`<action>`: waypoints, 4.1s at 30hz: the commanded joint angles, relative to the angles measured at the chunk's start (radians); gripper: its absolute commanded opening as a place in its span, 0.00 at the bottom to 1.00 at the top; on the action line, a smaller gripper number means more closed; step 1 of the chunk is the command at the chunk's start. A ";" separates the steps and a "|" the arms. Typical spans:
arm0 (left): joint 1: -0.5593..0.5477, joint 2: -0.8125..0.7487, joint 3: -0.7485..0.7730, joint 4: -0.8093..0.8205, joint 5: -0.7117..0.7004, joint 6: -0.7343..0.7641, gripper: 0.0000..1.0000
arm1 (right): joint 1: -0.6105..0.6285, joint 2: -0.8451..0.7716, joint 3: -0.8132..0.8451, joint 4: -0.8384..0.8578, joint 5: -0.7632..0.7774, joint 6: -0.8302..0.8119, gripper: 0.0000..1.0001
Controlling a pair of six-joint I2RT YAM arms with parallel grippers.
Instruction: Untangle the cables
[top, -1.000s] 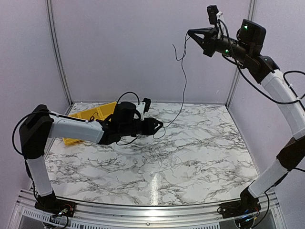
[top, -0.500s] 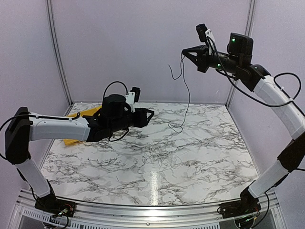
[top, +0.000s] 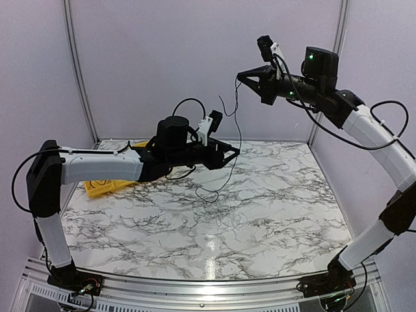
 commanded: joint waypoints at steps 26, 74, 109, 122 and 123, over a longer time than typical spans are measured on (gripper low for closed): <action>0.031 -0.138 -0.039 0.029 -0.133 -0.039 0.00 | -0.139 -0.061 -0.367 0.048 0.183 0.100 0.00; 0.648 -0.235 -0.164 -0.260 -0.129 -0.026 0.00 | -0.033 -0.152 -0.580 0.027 0.052 0.014 0.44; 0.746 -0.098 -0.196 -0.434 -0.096 0.033 0.00 | -0.043 -0.185 -0.635 0.037 0.071 -0.006 0.45; 0.746 0.034 -0.048 -0.712 -0.172 0.032 0.00 | -0.043 -0.174 -0.638 0.044 0.060 0.000 0.45; 0.746 0.046 -0.038 -0.716 -0.174 0.030 0.00 | -0.043 -0.175 -0.638 0.043 0.061 0.000 0.45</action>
